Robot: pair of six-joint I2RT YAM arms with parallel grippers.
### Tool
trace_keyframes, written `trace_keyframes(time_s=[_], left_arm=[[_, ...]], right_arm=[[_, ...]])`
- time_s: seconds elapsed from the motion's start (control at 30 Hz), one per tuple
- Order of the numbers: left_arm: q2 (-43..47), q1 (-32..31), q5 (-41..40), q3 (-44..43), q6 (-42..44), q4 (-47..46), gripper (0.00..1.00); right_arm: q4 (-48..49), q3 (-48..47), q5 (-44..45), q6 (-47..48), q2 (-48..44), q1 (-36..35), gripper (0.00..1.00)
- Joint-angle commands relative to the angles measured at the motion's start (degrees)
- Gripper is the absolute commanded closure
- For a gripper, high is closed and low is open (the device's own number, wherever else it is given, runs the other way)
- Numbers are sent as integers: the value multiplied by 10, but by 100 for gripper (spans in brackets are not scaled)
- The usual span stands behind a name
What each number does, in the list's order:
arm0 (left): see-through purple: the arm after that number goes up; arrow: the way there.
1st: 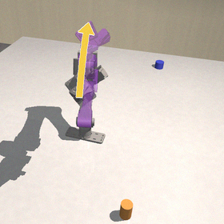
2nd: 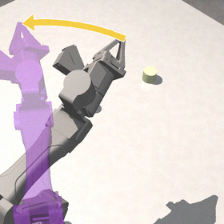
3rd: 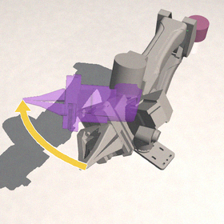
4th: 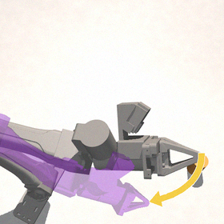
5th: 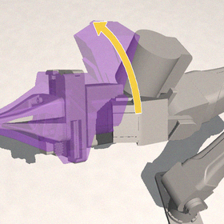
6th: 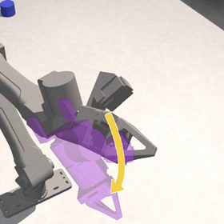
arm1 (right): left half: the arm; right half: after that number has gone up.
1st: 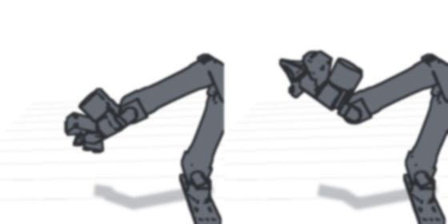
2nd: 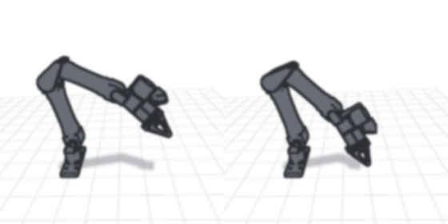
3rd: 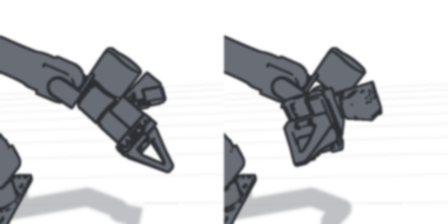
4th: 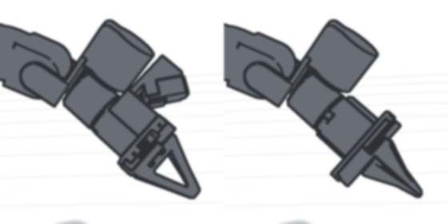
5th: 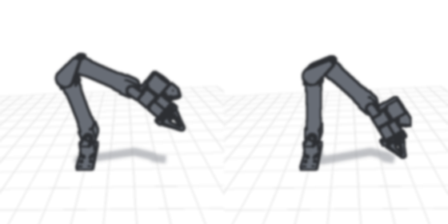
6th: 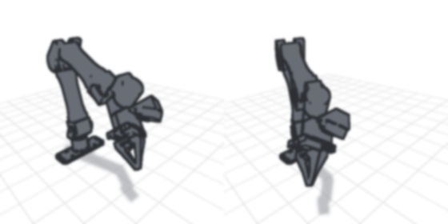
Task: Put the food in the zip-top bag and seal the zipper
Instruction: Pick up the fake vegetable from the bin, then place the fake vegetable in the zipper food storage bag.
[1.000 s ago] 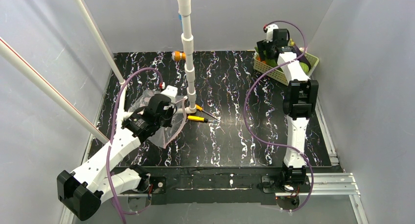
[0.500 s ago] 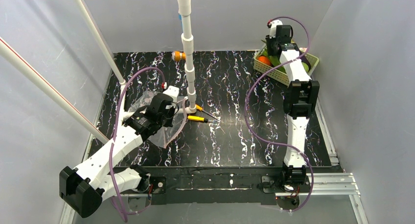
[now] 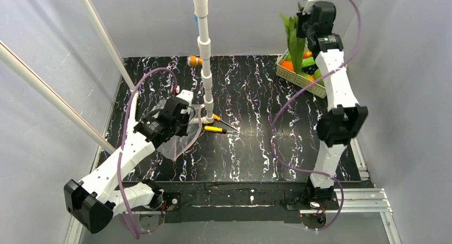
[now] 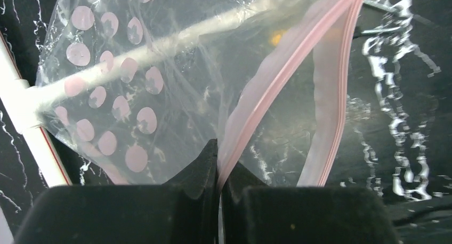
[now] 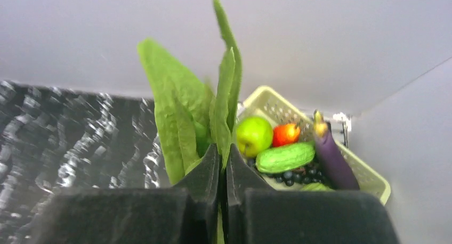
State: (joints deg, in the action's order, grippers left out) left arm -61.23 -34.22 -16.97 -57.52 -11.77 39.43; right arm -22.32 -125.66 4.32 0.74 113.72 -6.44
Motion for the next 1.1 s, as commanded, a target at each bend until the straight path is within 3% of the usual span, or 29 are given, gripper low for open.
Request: trace_keyframes(time_s=[0.0, 0.27, 0.5, 0.73, 1.07], left_arm=[[8, 4, 77, -104, -146, 107, 100], [46, 4, 140, -182, -246, 111, 100], [67, 4, 152, -168, -283, 87, 100], [89, 3, 159, -127, -313, 65, 100], [74, 4, 169, -110, -336, 33, 100]], right_arm=[[28, 94, -36, -97, -148, -26, 99], [76, 366, -78, -162, -373, -123, 99], [109, 482, -181, -266, -491, -183, 99], [253, 501, -292, -418, -526, -253, 99], [457, 437, -231, -495, -462, -391, 99]])
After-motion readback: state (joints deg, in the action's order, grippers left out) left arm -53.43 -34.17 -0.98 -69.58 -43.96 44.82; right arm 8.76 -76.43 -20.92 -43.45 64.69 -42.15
